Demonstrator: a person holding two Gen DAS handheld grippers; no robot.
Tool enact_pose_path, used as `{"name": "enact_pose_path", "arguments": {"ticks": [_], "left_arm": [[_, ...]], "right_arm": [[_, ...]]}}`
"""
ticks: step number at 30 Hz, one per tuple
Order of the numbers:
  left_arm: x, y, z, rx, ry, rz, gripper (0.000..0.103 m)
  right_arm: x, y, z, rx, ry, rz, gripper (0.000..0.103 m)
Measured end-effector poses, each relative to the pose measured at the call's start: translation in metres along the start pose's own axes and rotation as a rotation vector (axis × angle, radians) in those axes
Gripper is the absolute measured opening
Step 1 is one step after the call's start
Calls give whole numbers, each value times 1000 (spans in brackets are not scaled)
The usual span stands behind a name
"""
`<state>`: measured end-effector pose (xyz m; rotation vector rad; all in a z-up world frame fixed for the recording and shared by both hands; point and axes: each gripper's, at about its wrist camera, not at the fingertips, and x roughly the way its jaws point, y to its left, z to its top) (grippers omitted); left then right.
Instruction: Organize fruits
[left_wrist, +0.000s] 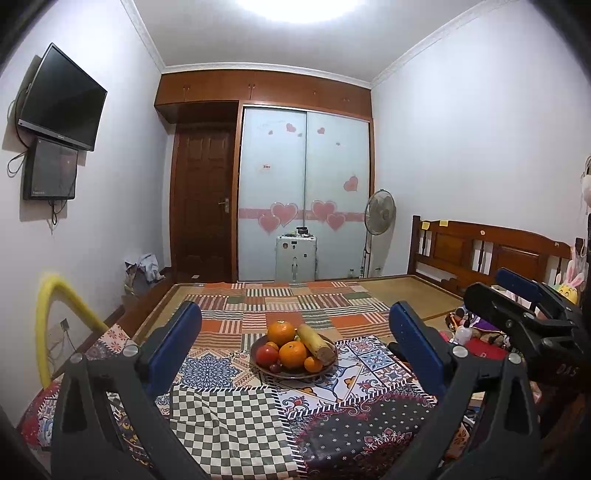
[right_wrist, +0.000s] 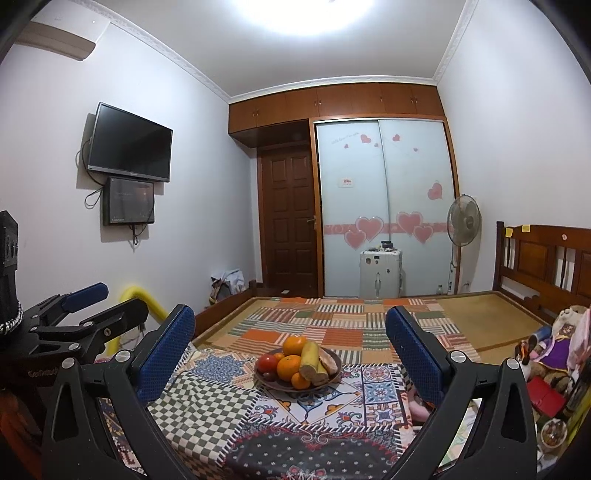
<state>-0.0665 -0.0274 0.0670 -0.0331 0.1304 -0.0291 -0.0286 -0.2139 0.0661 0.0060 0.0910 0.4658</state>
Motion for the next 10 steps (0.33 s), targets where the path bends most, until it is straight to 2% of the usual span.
{"name": "enact_pose_path", "arguments": {"ticks": [10], "left_arm": [[-1,-1,0,0,3,-11,103]], "right_arm": [[4,1,0,8,6,-3,103]]}}
